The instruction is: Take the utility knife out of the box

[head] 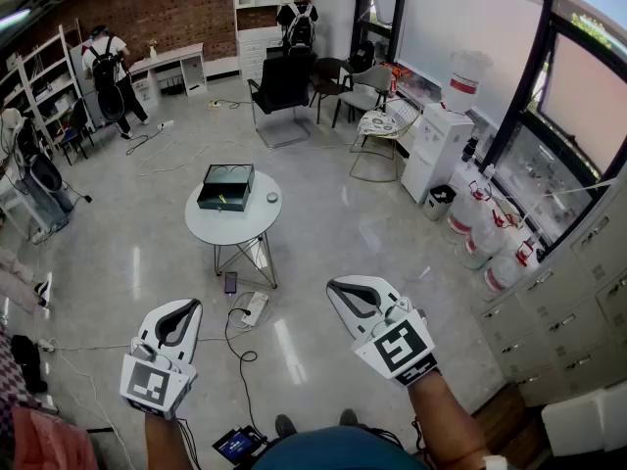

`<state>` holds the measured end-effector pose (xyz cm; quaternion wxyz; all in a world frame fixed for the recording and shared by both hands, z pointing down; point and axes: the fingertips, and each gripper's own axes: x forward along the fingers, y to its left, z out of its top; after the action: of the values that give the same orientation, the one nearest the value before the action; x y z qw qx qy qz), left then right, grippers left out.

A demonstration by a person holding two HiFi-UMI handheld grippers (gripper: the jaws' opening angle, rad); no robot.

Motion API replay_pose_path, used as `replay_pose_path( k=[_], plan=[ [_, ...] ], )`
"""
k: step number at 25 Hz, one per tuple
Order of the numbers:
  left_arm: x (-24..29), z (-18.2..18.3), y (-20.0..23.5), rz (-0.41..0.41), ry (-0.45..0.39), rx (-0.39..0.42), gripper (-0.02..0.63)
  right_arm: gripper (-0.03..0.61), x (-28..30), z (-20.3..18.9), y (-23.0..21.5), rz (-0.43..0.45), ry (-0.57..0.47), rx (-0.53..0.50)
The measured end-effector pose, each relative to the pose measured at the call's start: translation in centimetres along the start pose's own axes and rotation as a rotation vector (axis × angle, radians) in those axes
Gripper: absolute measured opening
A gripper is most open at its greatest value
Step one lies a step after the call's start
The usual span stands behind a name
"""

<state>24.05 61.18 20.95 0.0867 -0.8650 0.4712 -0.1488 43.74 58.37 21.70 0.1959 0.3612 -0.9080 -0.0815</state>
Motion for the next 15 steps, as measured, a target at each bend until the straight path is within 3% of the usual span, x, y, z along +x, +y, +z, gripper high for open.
replay_pose_path(
  k=[15],
  plan=[
    [0.7, -2.7, 5.2, -0.037, -0.006, -0.022, 0.018, 0.038, 5.4, 1.2, 1.1, -0.027, 0.027, 0.018]
  ],
)
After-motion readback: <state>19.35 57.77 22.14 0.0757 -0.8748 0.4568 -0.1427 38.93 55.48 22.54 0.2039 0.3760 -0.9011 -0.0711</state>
